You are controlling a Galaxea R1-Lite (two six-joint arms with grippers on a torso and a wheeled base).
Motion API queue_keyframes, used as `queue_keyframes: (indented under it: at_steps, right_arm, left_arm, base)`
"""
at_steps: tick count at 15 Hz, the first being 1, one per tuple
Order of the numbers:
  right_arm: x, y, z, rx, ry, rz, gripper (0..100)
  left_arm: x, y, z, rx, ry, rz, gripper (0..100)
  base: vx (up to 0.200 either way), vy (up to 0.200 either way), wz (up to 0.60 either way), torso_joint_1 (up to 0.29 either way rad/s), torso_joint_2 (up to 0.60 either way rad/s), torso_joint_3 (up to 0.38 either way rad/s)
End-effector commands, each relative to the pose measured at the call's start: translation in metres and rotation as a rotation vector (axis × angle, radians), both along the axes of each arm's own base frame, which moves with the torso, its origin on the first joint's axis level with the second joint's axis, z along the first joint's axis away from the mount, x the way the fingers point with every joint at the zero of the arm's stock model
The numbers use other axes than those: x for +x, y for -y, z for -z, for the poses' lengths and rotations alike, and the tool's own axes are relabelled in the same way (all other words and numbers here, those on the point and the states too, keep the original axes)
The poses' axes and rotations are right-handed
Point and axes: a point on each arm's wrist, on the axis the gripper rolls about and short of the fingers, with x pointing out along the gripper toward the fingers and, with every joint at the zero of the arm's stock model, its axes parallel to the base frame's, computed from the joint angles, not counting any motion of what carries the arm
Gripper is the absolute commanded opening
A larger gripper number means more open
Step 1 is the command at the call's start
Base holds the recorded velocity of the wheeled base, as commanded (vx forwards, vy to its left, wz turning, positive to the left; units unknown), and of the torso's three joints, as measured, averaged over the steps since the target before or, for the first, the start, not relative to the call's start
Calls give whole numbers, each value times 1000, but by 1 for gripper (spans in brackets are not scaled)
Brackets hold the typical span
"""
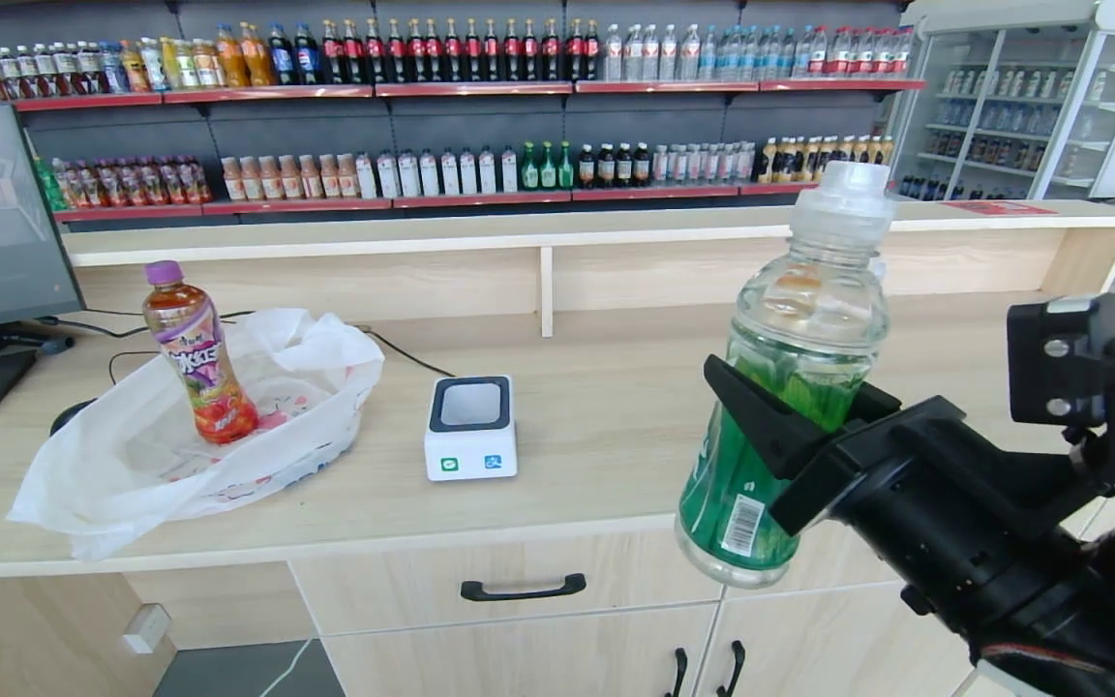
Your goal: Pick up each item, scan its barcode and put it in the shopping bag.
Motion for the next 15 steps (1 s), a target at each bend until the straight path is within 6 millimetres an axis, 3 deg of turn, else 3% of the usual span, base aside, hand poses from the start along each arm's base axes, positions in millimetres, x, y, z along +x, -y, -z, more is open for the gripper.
queue_keyframes:
  at_steps: [1, 11, 15]
  right_arm:
    - [9, -2, 8, -29, -18, 17, 0]
    - [25, -2, 3, -36, 39, -19, 0]
    - [26, -1, 2, -24, 40, -10, 0]
  left_arm:
    - [0, 0, 0, 0, 1, 0, 100]
    - [0, 0, 0, -2, 1, 0, 100]
    - [0, 0, 0, -3, 1, 0, 100]
  base:
    - [0, 0, 0, 0, 0, 0]
    - [0, 0, 0, 0, 0, 0]
    - [0, 200, 0, 1, 0, 5]
